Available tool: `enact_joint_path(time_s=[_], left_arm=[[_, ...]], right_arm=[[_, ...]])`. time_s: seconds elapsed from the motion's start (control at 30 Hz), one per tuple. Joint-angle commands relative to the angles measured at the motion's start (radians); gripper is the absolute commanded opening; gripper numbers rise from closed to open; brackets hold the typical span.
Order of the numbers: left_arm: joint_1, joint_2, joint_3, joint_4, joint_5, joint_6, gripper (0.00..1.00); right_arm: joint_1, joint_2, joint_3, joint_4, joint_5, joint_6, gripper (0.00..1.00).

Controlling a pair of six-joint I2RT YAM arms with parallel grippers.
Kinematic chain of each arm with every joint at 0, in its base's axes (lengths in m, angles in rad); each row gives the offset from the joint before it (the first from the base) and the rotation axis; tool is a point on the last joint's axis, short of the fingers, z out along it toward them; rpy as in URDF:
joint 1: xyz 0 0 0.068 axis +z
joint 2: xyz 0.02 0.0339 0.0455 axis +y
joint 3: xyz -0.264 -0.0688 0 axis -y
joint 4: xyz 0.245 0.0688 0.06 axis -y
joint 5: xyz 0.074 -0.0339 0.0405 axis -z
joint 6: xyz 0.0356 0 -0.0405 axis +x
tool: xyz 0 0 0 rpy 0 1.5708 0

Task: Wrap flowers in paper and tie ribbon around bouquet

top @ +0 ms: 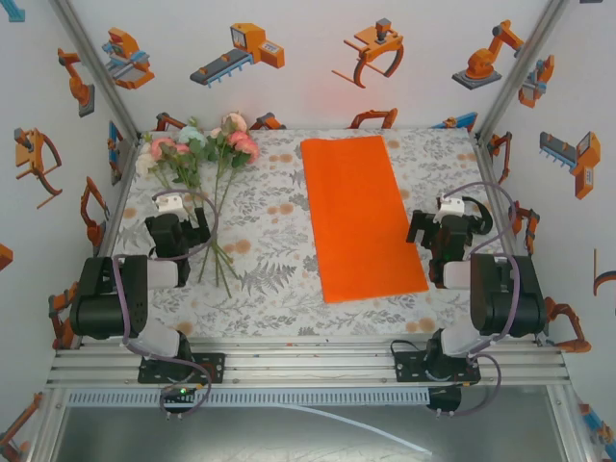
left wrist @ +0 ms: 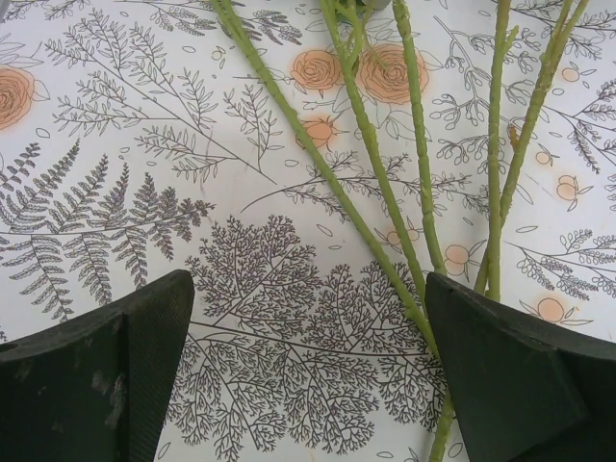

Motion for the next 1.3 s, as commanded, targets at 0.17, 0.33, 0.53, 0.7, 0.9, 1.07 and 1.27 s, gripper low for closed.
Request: enact_joint_path(time_s=[0.17,0.33,0.53,0.7,0.9,1.07,1.27], left_arm=[[-0.002,0.004,0.012,0.003,0.011,0.007,0.97],[-0.001,0.004,0.012,0.003,0.012,0.007,0.97],[-0.002,0.004,0.012,0.002,0.012,0.007,0.97],[-0.002,0.004,0.012,0.002,0.012,0.007,0.97],[-0.005,0.002,0.011,0.004,0.007,0.010,0.97],[-0.025,-0.044,-0.011,0.017,-0.109,-0.006,0.97],[-0.068,-0.409,0.051,-0.398,-0.287,-0.108,0.99]], right_arm=[[0.000,0.005,0.019,0.019,-0.021,-0.007,0.99],[0.000,0.004,0.019,0.019,-0.021,-0.007,0.99],[0.000,0.005,0.019,0.018,-0.018,-0.008,0.99],[0.000,0.005,0.019,0.018,-0.010,-0.005,0.99],[0.000,0.003,0.015,0.021,-0.011,-0.004,0.99],[0.011,-0.169,-0.019,-0.059,-0.009,-0.008,0.98],[0.011,-0.546,0.206,-0.894,0.092,0.361,0.94]])
